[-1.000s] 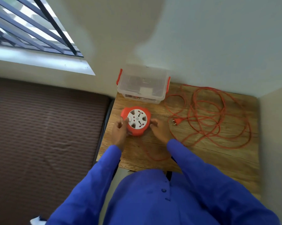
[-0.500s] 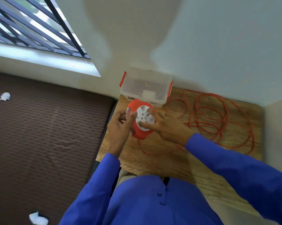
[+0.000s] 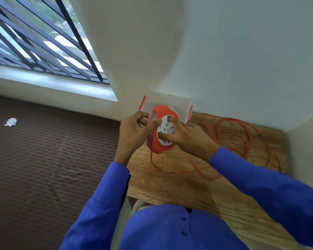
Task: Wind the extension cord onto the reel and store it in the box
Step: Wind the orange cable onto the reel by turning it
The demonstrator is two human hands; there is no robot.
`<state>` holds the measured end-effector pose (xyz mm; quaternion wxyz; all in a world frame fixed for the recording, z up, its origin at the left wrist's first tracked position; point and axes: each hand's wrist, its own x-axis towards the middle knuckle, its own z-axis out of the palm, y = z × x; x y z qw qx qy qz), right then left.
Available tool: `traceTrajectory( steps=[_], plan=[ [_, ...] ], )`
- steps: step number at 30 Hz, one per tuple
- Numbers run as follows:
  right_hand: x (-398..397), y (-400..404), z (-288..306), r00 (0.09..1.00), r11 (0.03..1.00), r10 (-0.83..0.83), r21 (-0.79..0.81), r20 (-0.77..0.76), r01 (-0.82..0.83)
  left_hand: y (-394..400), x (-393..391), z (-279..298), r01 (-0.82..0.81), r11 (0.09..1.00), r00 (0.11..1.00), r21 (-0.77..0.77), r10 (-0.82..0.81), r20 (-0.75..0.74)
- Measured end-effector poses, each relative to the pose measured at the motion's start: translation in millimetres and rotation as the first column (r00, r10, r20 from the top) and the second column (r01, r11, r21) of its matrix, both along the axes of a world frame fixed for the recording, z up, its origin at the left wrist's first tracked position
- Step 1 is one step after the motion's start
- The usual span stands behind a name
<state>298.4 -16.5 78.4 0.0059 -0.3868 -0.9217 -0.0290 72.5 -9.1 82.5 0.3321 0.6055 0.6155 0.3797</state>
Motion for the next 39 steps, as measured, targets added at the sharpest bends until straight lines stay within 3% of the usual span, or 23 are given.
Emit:
traceTrajectory(
  steps=[3,6,8,9,12,15,18,21,27,31,39],
  plan=[
    [3,1,16,0.998,0.999,-0.036,-0.026,-0.047,0.035,6,-3,12,0.046,0.999,0.999,0.004,-0.046,-0.01],
    [9,-1,33,0.996,0.999,-0.025,-0.022,-0.08,0.023,3,-1,22,0.0,0.996,0.963,-0.086,0.023,0.269],
    [11,-4,47,0.993,1.0,0.009,0.011,-0.118,-0.008,1,4,31,0.088,0.979,0.886,-0.182,0.006,0.464],
    [9,-5,54,0.989,0.999,0.024,0.031,-0.145,-0.02,-1,7,35,0.201,0.957,0.817,-0.208,-0.047,0.574],
    [2,-10,73,0.978,0.996,0.074,0.06,-0.195,-0.063,-9,13,42,0.509,0.847,0.486,-0.154,-0.134,0.864],
    [-1,-13,86,0.973,0.989,0.138,0.085,-0.185,-0.124,-14,15,32,0.652,0.753,0.231,-0.087,-0.088,0.969],
    [2,-15,95,0.969,0.981,0.186,0.095,-0.163,-0.172,-15,20,24,0.721,0.692,0.087,-0.015,-0.07,0.994],
    [7,-14,95,0.962,0.987,0.157,0.011,-0.224,-0.159,-18,27,19,0.707,0.706,0.107,-0.041,-0.05,0.993],
    [13,-7,95,0.883,0.968,-0.155,-0.246,-0.442,0.047,-23,36,17,0.701,0.711,0.067,0.049,-0.135,0.989],
    [8,-7,93,0.793,0.931,-0.336,-0.31,-0.508,0.195,-20,41,21,0.619,0.785,0.173,0.019,-0.16,0.972],
    [-1,-8,90,0.623,0.887,-0.461,-0.352,-0.632,0.3,-17,43,9,0.548,0.836,0.343,-0.038,-0.183,0.921]
  ],
)
